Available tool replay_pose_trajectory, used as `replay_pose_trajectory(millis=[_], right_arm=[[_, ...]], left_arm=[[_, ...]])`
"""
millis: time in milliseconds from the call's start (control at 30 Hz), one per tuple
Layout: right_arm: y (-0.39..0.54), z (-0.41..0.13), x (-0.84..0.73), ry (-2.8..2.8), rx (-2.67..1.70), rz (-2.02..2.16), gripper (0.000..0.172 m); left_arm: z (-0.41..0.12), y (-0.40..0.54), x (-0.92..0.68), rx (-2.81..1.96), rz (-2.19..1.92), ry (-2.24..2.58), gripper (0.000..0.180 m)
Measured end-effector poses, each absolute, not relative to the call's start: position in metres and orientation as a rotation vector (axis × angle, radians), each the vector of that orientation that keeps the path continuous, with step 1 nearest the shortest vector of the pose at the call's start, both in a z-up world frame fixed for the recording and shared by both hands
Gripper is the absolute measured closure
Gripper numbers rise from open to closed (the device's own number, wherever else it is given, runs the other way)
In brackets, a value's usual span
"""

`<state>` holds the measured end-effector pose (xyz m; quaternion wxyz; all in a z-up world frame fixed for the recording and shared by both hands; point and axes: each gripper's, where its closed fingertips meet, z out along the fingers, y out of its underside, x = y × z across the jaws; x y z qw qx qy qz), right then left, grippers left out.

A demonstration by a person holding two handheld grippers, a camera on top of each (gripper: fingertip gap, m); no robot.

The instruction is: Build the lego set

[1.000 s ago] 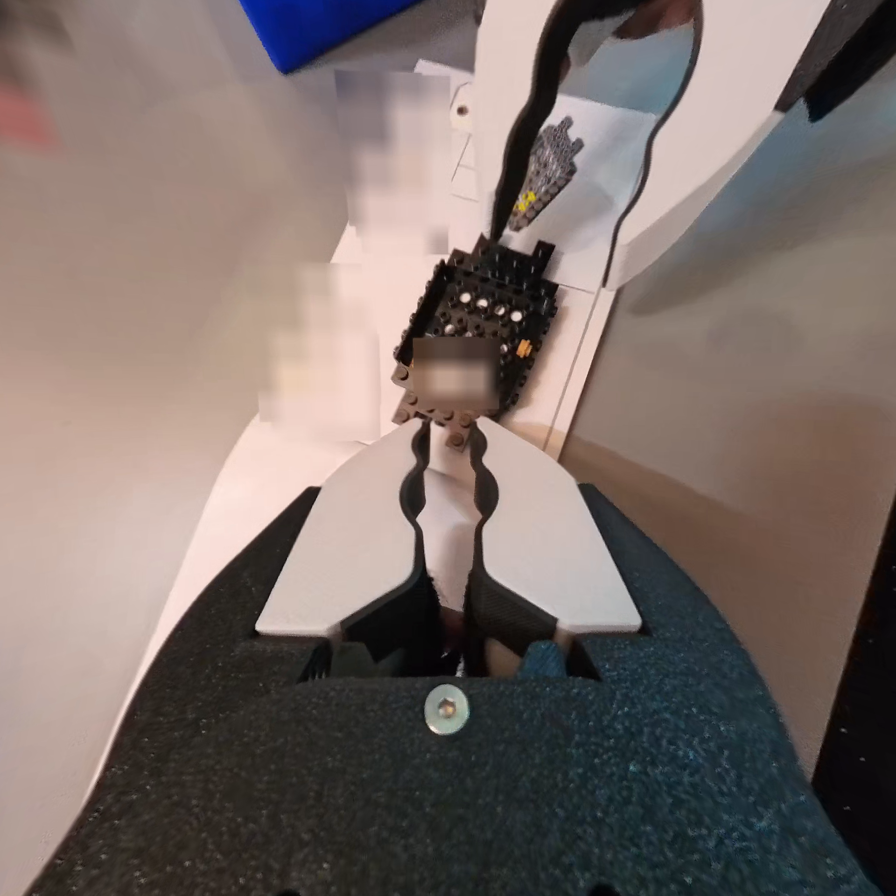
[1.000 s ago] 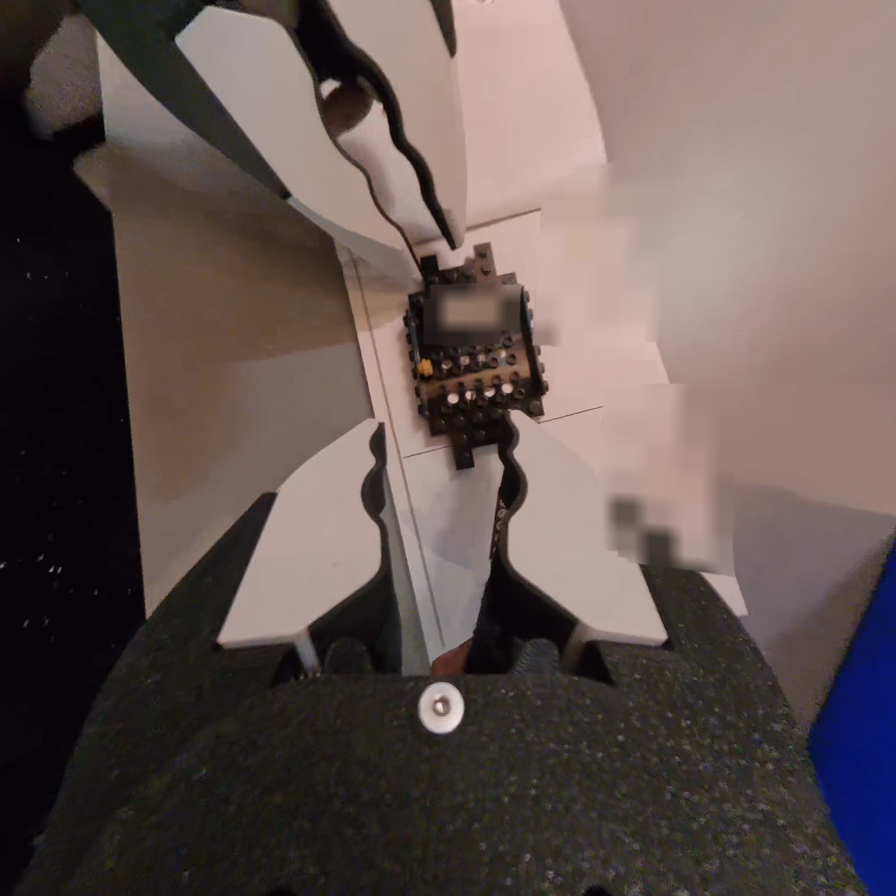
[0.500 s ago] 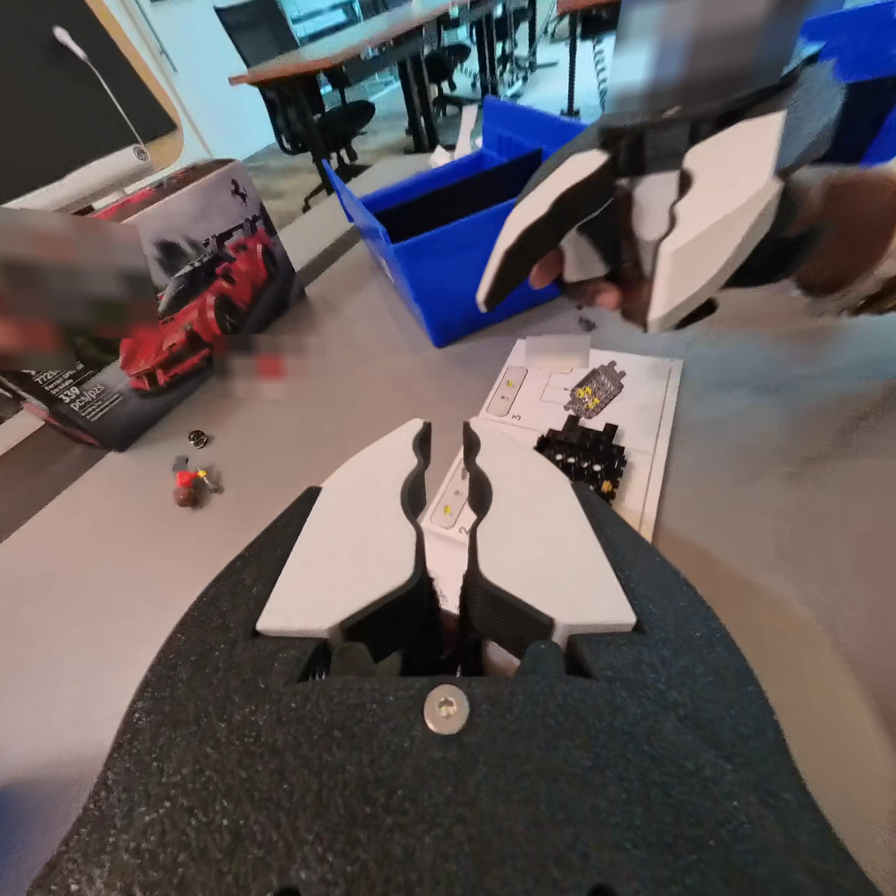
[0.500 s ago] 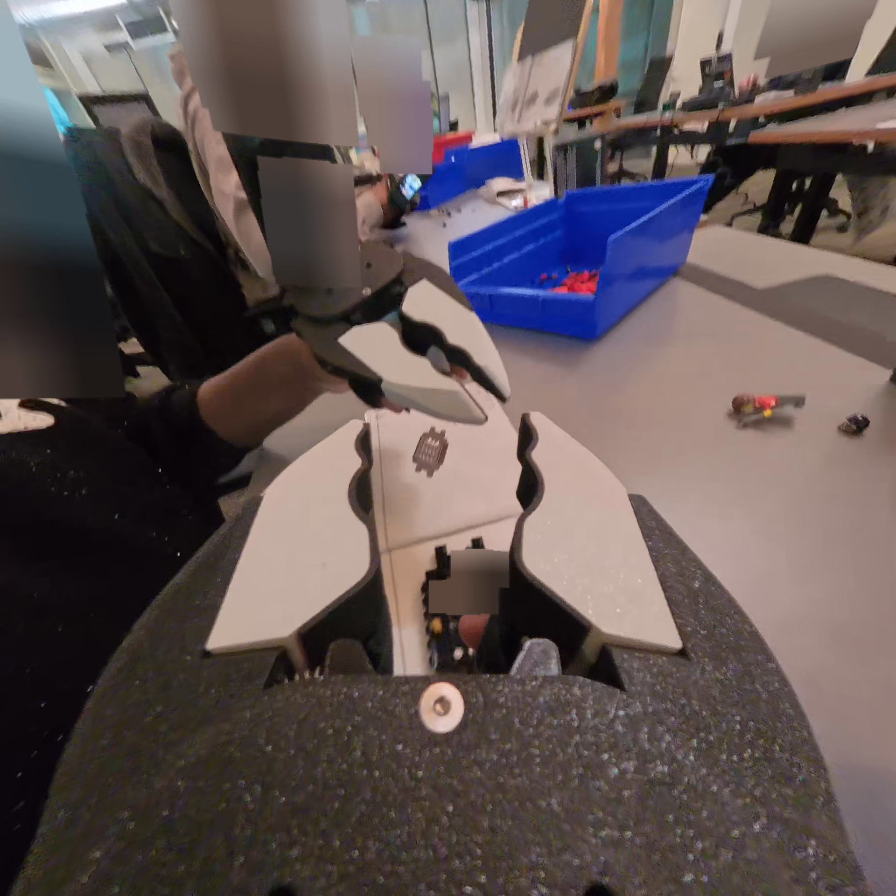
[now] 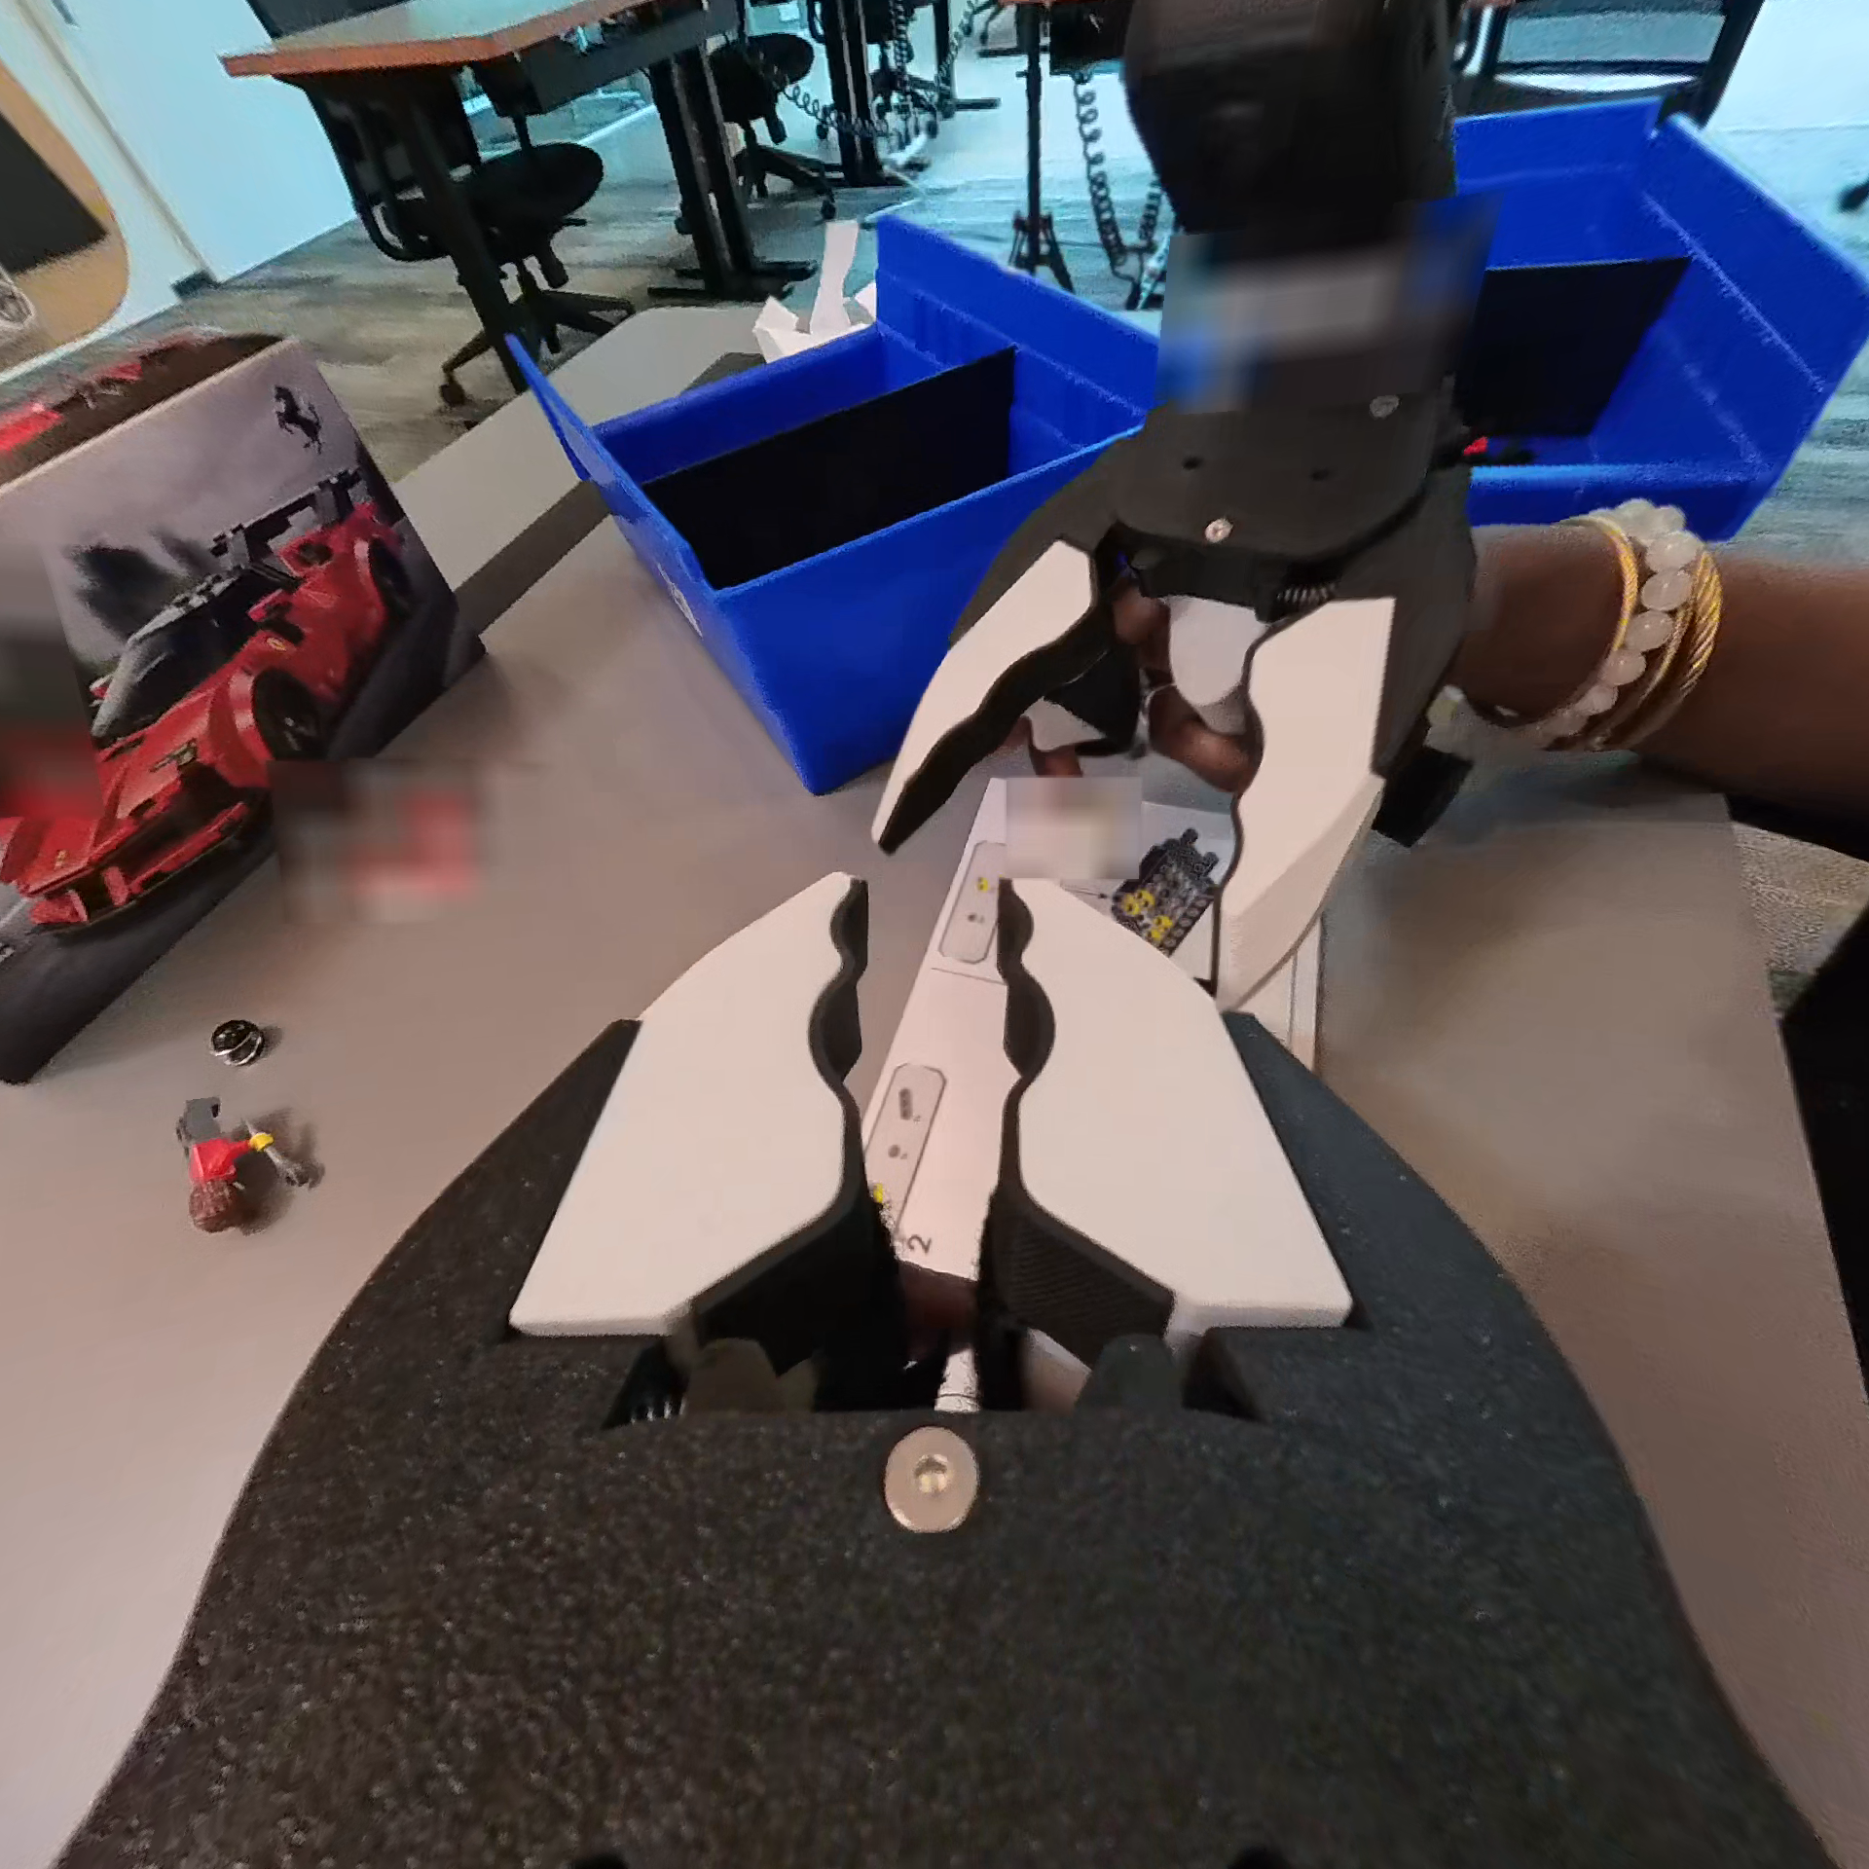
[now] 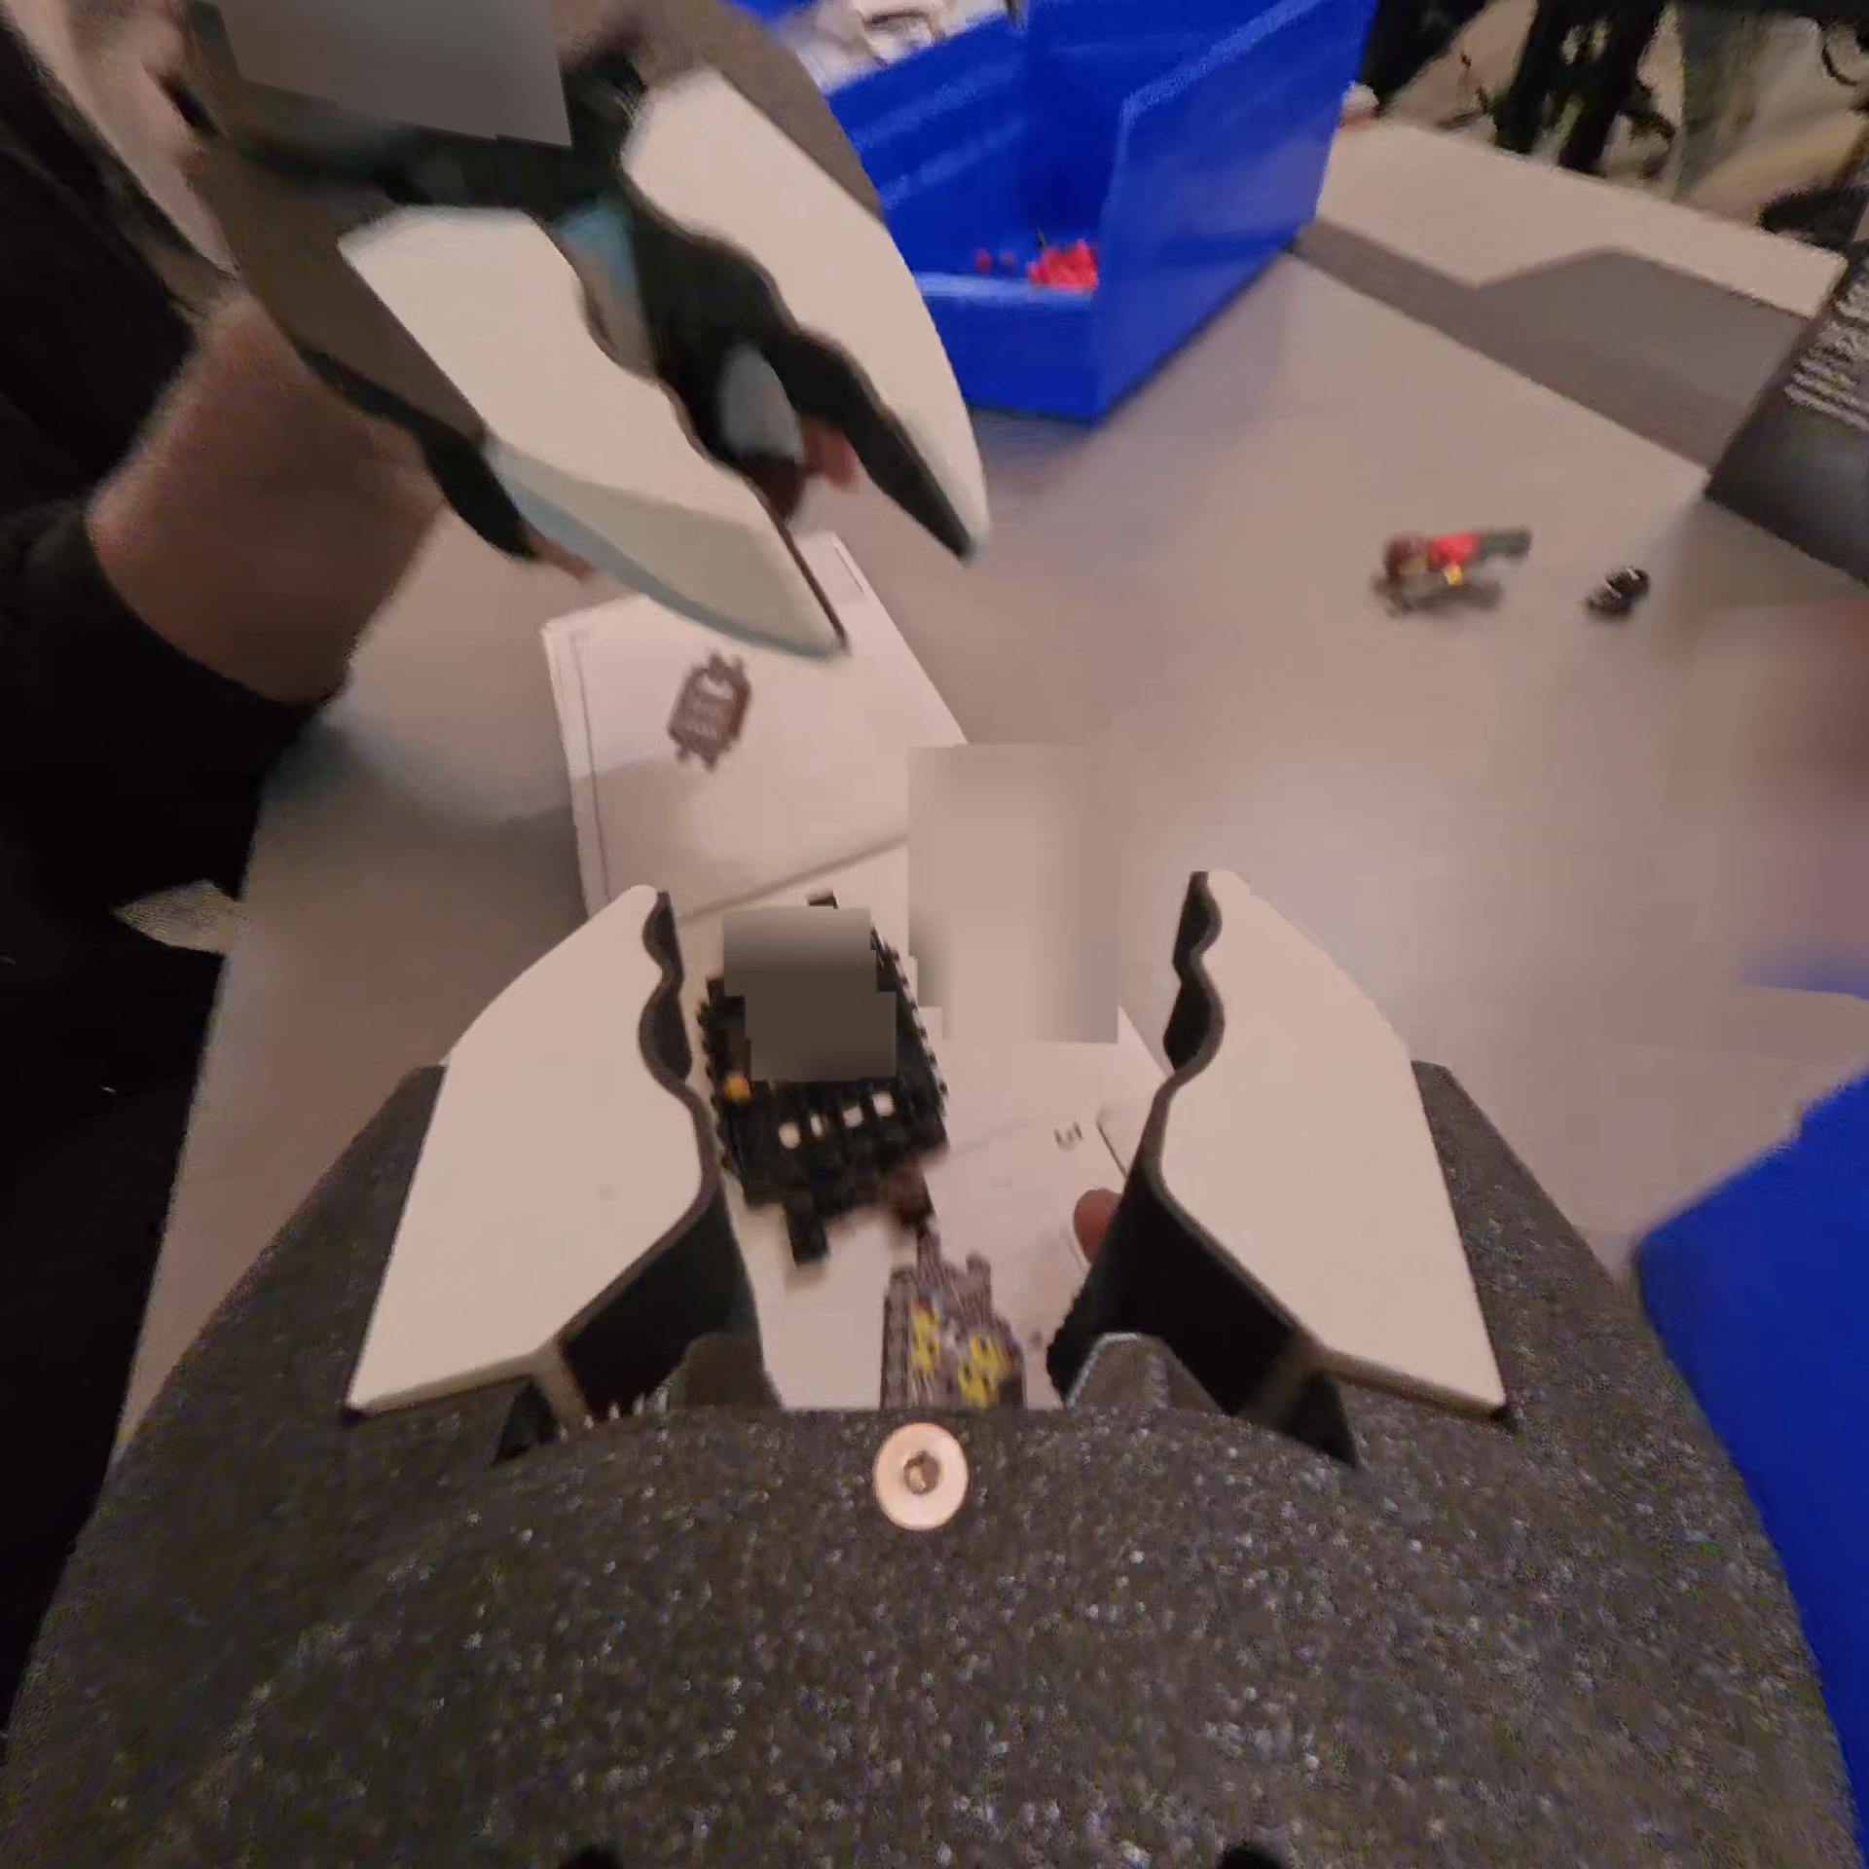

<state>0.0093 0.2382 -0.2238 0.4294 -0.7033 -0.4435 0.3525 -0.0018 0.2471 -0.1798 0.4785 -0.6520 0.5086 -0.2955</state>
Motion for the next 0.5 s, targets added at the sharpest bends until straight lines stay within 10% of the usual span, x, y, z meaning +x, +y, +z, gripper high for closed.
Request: replay_pose_trajectory(millis=[500], right_arm=[[0.235,-0.251,0.037,-1.518,-1.925,0.687,0.085]], left_arm=[[-0.207,0.211,-0.039,-1.756,-0.735,1.542,0.157]])
